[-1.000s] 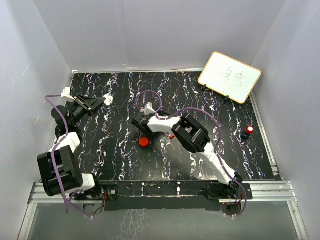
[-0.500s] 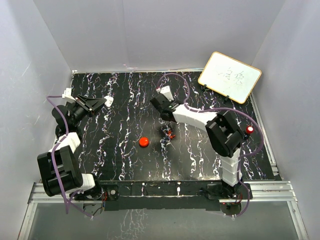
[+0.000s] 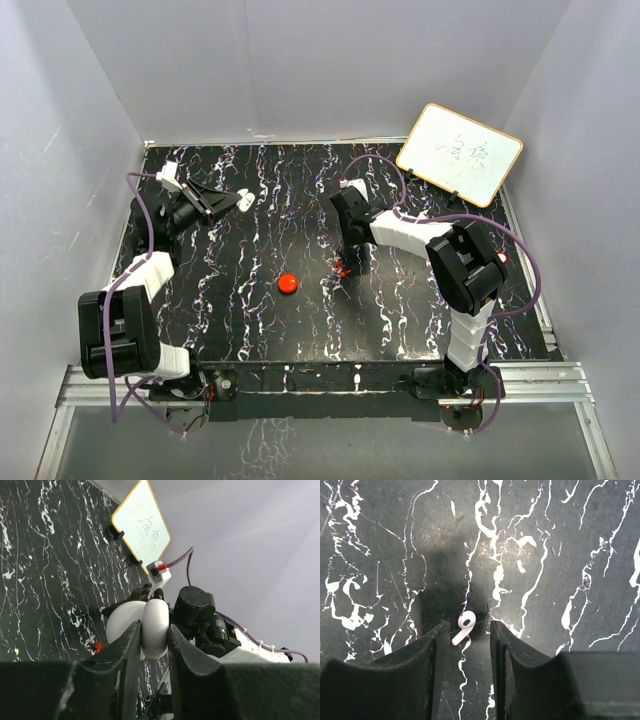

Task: Insert the wireless bluetooth earbuds into the charging case
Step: Adjust the earbud at the center of the board, then pick up the earbud from the center of the board.

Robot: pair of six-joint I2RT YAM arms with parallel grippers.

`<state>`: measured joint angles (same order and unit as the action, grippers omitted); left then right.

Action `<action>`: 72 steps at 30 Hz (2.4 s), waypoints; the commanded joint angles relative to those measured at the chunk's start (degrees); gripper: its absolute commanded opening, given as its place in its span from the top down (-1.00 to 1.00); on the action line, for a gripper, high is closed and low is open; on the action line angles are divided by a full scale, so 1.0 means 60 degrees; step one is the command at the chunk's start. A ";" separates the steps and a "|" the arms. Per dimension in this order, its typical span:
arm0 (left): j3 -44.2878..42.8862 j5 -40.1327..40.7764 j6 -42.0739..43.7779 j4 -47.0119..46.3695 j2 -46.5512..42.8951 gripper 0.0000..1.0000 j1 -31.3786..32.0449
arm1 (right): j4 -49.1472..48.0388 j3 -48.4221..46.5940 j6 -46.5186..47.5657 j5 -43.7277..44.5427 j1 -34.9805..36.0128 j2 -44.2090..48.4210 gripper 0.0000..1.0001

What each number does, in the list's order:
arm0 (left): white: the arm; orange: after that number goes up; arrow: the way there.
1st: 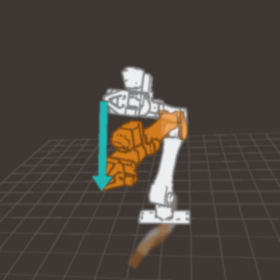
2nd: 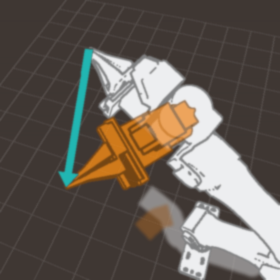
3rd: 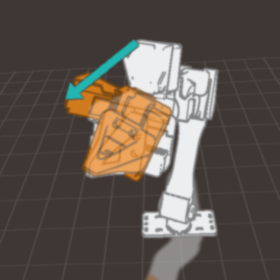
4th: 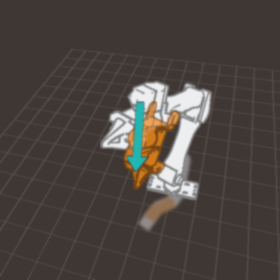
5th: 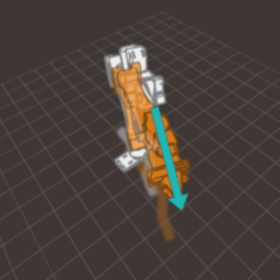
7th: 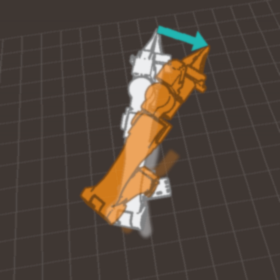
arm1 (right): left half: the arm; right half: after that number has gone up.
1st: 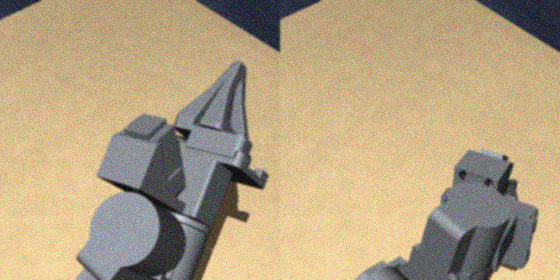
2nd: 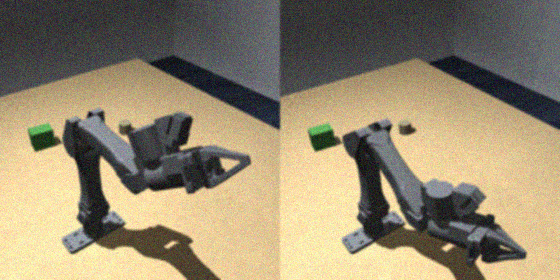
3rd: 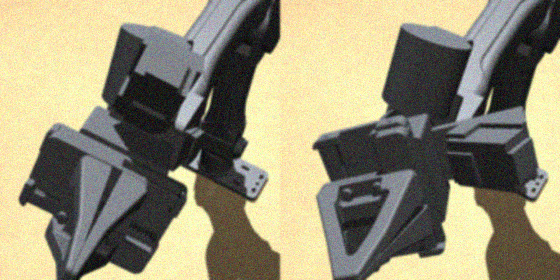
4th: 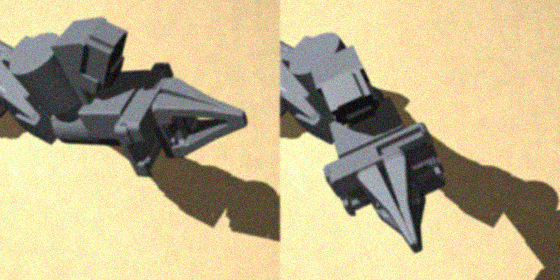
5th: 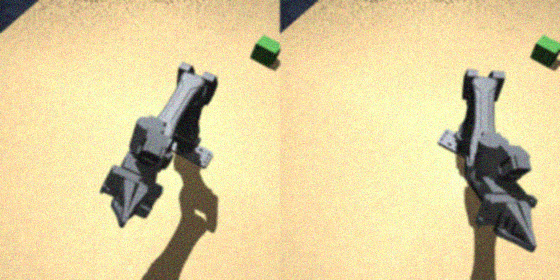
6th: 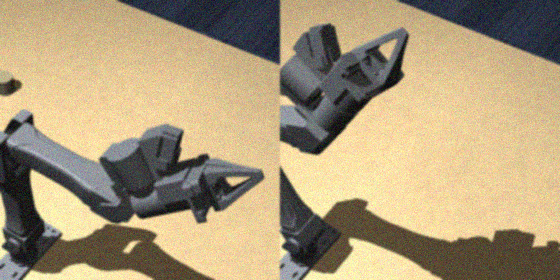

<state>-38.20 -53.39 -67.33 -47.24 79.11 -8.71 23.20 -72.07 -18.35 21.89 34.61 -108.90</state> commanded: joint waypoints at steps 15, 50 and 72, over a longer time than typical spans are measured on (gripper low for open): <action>-0.0664 0.0328 0.0584 0.0565 0.0487 1.00 0.0731 | -0.1080 0.0103 0.0261 -0.0836 -0.0334 0.0361 0.30; -0.0729 0.0299 0.0504 0.0497 0.0687 1.00 0.0989 | -0.1098 0.0453 0.0339 -0.1152 -0.0496 0.0277 0.34; -0.0750 0.0299 0.0444 0.0454 0.0766 1.00 0.1027 | -0.1149 0.0517 0.0309 -0.1254 -0.0554 0.0204 0.67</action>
<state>-40.53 -51.24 -64.14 -43.57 84.12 -2.81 19.00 -69.10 -16.62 14.39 31.70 -108.68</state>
